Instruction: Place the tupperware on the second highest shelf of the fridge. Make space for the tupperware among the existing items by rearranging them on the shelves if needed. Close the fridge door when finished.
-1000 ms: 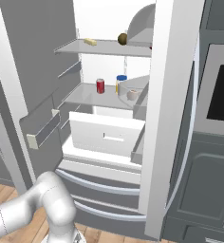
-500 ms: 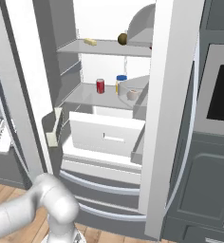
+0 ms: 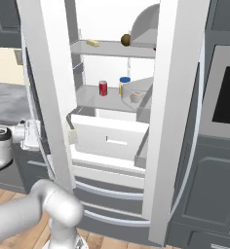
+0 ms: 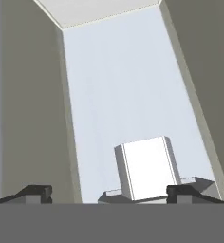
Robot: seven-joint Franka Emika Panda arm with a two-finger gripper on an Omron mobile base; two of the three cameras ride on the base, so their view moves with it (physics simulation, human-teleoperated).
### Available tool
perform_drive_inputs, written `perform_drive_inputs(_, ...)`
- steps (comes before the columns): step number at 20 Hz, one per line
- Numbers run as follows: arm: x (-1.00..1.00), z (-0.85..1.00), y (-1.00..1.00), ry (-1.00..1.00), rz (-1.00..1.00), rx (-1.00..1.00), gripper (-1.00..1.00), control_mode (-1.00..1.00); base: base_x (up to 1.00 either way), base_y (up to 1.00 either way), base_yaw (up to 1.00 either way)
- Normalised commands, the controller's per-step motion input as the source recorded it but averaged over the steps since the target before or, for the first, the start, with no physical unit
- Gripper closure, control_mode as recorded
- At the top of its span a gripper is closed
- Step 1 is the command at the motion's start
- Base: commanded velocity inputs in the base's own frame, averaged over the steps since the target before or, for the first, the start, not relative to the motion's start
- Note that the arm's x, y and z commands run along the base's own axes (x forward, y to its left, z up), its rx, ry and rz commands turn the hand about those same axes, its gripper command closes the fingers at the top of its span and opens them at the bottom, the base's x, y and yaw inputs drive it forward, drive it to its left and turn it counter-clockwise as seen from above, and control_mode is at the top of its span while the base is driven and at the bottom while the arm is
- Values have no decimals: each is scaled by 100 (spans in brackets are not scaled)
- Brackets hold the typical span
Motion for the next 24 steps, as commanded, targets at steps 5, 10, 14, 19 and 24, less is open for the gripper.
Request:
perform_drive_inputs(5, 44, 20, -100, 2, 24, 3, -100, -100, 0, 0, 0)
perform_drive_inputs(10, 44, 17, -100, 0, 25, 5, -100, -100, 0, 0, 0)
perform_drive_inputs(14, 46, 18, -100, 0, 26, 7, -100, -100, 0, 0, 0)
perform_drive_inputs(19, 43, 19, -97, 0, 25, 4, -100, -100, 0, 0, 0)
perform_drive_inputs(24, 27, 17, -76, 0, 21, 0, -100, -100, 0, 0, 0)
